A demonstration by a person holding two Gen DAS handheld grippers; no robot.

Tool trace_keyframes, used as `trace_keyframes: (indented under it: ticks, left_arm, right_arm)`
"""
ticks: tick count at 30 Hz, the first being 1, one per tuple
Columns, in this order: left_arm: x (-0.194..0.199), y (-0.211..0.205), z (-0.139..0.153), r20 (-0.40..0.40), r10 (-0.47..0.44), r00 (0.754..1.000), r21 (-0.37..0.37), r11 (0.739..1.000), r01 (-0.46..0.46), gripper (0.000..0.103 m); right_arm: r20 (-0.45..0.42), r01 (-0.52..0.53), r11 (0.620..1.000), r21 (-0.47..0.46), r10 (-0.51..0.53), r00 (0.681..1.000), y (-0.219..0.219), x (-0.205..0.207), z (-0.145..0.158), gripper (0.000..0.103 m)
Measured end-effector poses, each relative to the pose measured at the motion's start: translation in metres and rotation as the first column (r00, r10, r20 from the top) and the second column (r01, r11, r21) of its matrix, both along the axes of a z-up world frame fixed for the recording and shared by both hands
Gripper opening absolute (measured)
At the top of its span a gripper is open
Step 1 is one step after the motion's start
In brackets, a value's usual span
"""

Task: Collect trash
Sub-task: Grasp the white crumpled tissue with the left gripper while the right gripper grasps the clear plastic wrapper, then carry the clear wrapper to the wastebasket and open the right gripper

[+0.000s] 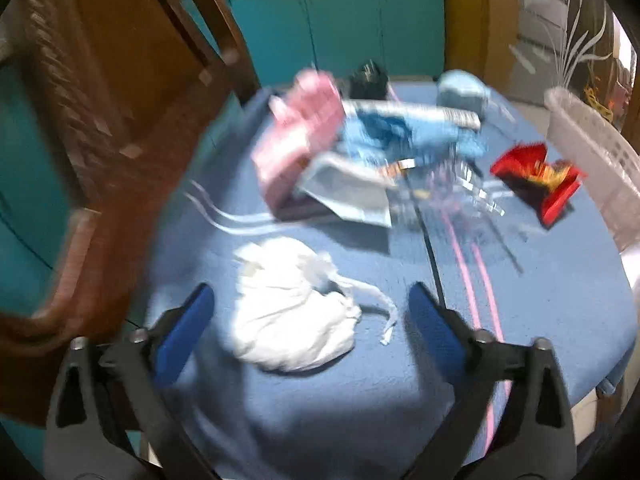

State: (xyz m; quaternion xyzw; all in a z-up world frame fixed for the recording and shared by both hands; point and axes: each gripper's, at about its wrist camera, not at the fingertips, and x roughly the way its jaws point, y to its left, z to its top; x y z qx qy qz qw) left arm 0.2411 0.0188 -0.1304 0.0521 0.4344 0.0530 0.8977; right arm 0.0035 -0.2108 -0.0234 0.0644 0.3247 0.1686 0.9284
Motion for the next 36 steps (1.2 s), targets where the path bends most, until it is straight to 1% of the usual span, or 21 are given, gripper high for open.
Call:
trace_keyframes:
  ticks: [1,2,3,5,8,9,10,13,15,17,19,21,22,23,24,25,27,29,31,32,36]
  left_arm:
    - [0.001,0.0,-0.003,-0.01,-0.012,1.0,-0.007,1.0,0.012,0.046]
    - [-0.003,-0.002,-0.001,0.009,-0.007,1.0,0.024,1.0,0.007,0.042]
    - [-0.01,0.0,0.003,0.035,-0.017,0.999,0.009,1.0,0.017,0.028]
    - [-0.029,0.01,0.017,0.058,-0.024,0.998,-0.084,0.996,0.029,0.025]
    - [-0.081,0.023,0.053,0.171,-0.003,0.985,-0.116,0.993,0.023,0.025]
    - [-0.1,0.029,0.064,0.197,-0.001,0.98,-0.145,0.989,0.03,0.025]
    - [-0.12,0.035,0.075,0.219,0.0,0.976,-0.173,0.984,0.039,0.025]
    - [-0.159,0.049,0.092,0.254,0.015,0.967,-0.198,0.979,0.037,0.025]
    - [-0.182,0.057,0.099,0.256,0.023,0.966,-0.22,0.975,0.036,0.025]
    - [-0.193,0.059,0.101,0.245,0.032,0.969,-0.234,0.972,0.027,0.025]
    - [-0.197,0.061,0.1,0.226,0.034,0.973,-0.243,0.97,0.022,0.025]
    - [-0.198,0.063,0.099,0.215,0.04,0.976,-0.239,0.971,0.013,0.025]
    - [-0.197,0.064,0.097,0.208,0.039,0.977,-0.244,0.97,0.013,0.025]
    - [-0.196,0.064,0.096,0.205,0.04,0.978,-0.25,0.968,0.013,0.025]
    - [-0.198,0.064,0.097,0.204,0.041,0.978,-0.252,0.968,0.012,0.026]
    - [-0.196,0.063,0.096,0.203,0.038,0.978,-0.251,0.968,0.015,0.026]
    - [-0.196,0.062,0.096,0.201,0.028,0.979,-0.251,0.968,0.024,0.027]
    - [-0.189,0.06,0.094,0.2,0.02,0.98,-0.259,0.965,0.033,0.027]
    - [-0.182,0.056,0.092,0.198,0.011,0.98,-0.264,0.964,0.042,0.028]
    - [-0.181,0.054,0.092,0.198,0.006,0.98,-0.266,0.963,0.048,0.028]
    - [-0.172,0.04,0.09,0.198,-0.033,0.98,-0.279,0.956,0.089,0.028]
  right_arm:
    - [0.009,-0.008,1.0,-0.012,0.009,1.0,0.003,0.004,0.001,0.08]
    - [0.018,-0.016,1.0,-0.025,0.016,1.0,0.006,0.008,0.001,0.08]
    - [0.025,-0.022,0.999,-0.037,0.023,0.999,0.008,0.012,0.001,0.08]
    - [0.044,-0.035,0.997,-0.069,0.038,0.998,0.014,0.028,0.002,0.08]
    - [0.064,-0.076,0.988,-0.137,0.085,0.994,0.03,0.06,0.0,0.08]
    - [0.068,-0.093,0.982,-0.166,0.105,0.992,0.038,0.073,-0.002,0.08]
    - [0.067,-0.114,0.975,-0.191,0.129,0.989,0.047,0.086,-0.004,0.08]
    - [0.064,-0.183,0.943,-0.279,0.208,0.976,0.079,0.126,-0.015,0.08]
    - [0.037,-0.234,0.905,-0.356,0.264,0.964,0.113,0.161,-0.029,0.08]
    - [0.008,-0.259,0.87,-0.42,0.289,0.957,0.141,0.19,-0.044,0.08]
    - [-0.024,-0.266,0.829,-0.492,0.292,0.956,0.166,0.215,-0.06,0.08]
    - [-0.046,-0.252,0.777,-0.577,0.278,0.96,0.186,0.238,-0.08,0.08]
    - [-0.051,-0.24,0.761,-0.603,0.264,0.963,0.188,0.243,-0.087,0.072]
    - [-0.061,-0.24,0.767,-0.595,0.255,0.965,0.187,0.248,-0.091,0.062]
    - [-0.07,-0.23,0.79,-0.569,0.232,0.97,0.181,0.248,-0.088,0.025]
    - [-0.077,-0.222,0.804,-0.552,0.217,0.973,0.177,0.246,-0.085,0.0]
    - [-0.039,-0.221,0.849,-0.479,0.231,0.972,0.16,0.221,-0.069,0.0]
    - [-0.018,-0.212,0.881,-0.422,0.226,0.974,0.143,0.198,-0.055,0.0]
    - [-0.012,-0.204,0.923,-0.325,0.211,0.977,0.113,0.164,-0.037,0.0]
    - [-0.011,-0.2,0.933,-0.299,0.207,0.978,0.106,0.154,-0.033,0.001]
    - [-0.007,-0.177,0.976,-0.128,0.178,0.984,0.057,0.099,-0.008,0.001]
